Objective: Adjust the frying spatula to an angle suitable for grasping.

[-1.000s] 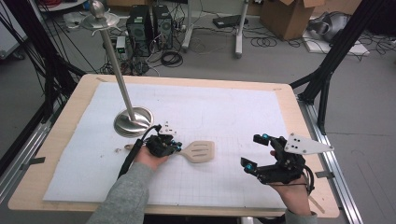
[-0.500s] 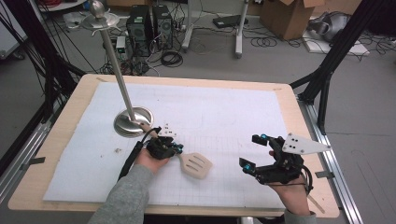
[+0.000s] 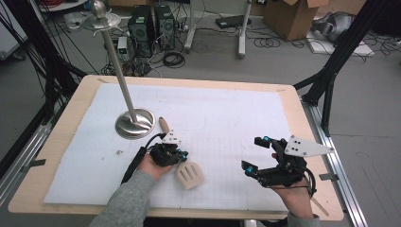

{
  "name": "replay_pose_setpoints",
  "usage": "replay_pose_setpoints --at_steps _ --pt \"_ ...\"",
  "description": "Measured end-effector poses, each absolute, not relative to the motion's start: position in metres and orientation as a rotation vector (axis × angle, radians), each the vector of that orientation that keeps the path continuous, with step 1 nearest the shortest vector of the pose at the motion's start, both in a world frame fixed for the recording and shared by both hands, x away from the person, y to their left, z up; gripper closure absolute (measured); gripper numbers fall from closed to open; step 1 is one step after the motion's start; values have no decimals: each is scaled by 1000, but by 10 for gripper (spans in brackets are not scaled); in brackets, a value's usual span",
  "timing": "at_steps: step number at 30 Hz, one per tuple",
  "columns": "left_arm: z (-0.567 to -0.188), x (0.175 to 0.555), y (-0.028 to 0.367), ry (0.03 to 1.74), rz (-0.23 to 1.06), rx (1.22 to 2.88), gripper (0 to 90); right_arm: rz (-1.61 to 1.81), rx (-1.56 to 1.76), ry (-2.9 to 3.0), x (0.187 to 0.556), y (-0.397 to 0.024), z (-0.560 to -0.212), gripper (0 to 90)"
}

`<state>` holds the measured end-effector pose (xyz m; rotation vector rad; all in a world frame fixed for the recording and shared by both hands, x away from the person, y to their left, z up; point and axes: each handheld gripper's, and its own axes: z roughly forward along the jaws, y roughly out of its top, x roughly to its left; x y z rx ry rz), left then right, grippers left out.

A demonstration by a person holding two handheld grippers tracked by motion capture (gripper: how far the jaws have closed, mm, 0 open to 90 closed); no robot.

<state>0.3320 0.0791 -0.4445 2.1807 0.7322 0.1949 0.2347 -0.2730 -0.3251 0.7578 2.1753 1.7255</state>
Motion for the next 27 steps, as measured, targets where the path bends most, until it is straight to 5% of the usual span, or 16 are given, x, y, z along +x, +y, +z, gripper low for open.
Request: replay_pose_setpoints --at_steps 27 --pt "-439 320 86 638 203 2270 900 1711 774 2175 231 -275 -327 100"
